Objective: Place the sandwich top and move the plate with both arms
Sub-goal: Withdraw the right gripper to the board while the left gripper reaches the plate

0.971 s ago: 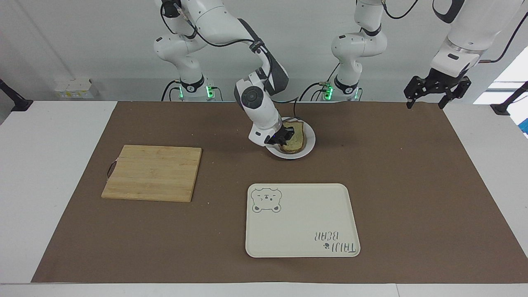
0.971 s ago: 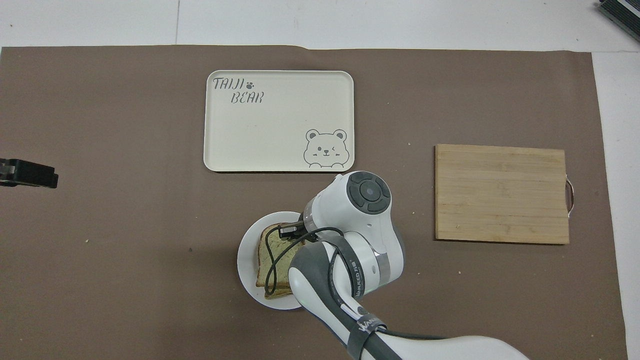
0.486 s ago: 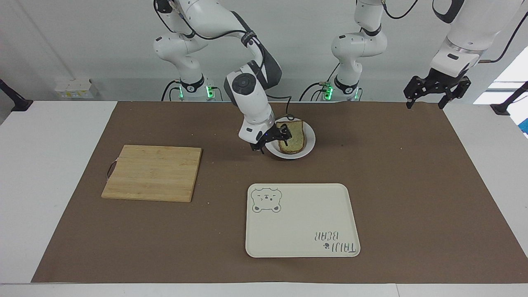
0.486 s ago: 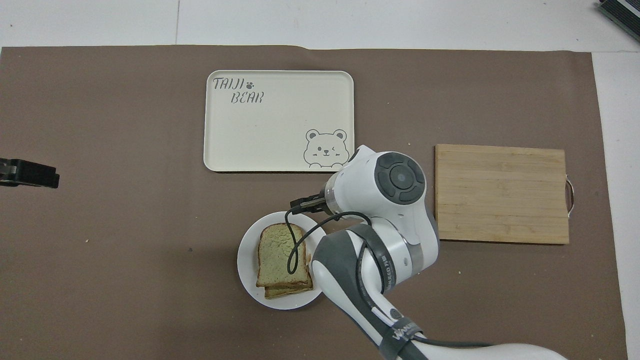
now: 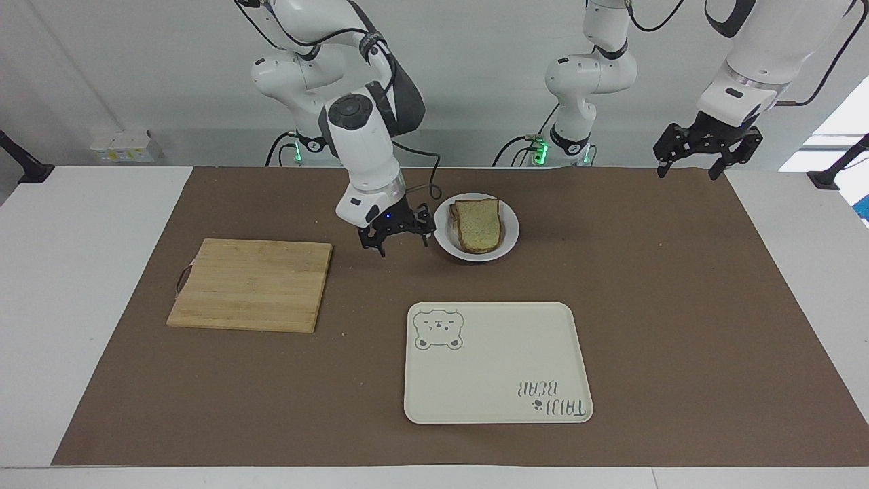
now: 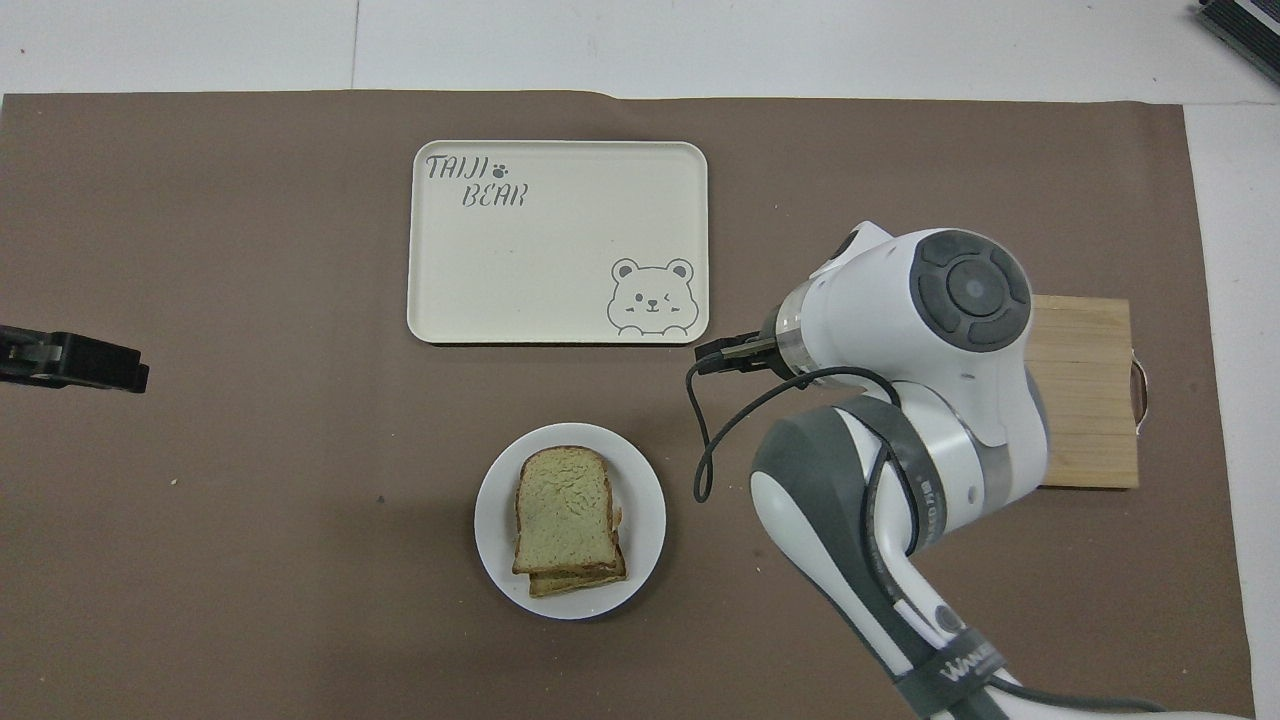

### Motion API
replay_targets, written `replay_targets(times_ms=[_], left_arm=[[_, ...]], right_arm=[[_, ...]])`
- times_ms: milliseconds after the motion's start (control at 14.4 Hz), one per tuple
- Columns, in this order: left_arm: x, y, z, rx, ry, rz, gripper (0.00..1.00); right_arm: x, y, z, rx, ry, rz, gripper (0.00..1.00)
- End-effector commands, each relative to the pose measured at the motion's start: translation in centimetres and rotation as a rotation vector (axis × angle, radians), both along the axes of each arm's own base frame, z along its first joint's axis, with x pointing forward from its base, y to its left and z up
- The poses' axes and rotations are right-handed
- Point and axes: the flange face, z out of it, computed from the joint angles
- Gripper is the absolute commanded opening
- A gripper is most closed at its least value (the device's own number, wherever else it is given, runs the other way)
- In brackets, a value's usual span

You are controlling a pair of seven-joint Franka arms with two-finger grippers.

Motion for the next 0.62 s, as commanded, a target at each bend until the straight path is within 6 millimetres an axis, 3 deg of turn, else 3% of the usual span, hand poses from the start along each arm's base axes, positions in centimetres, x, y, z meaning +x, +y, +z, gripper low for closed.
replay_targets(times_ms=[0, 208, 555], left_arm=[[-1.8, -0.2, -2.1, -0.069, 0.046, 0.013, 1.00], [-2.1, -1.1, -6.1, -0.148, 0.049, -0.011, 1.00], [-3.4, -2.7, -13.0, -0.287, 0.062, 0.011, 1.00]], right_arm=[[0.7, -2.2, 2.7, -0.065, 0.001, 0.020, 1.00], [0.7, -6.6, 6.5, -0.066, -0.025, -0.042, 1.00], [-0.4, -12.5, 10.9, -0.066, -0.031, -0.133, 1.00]])
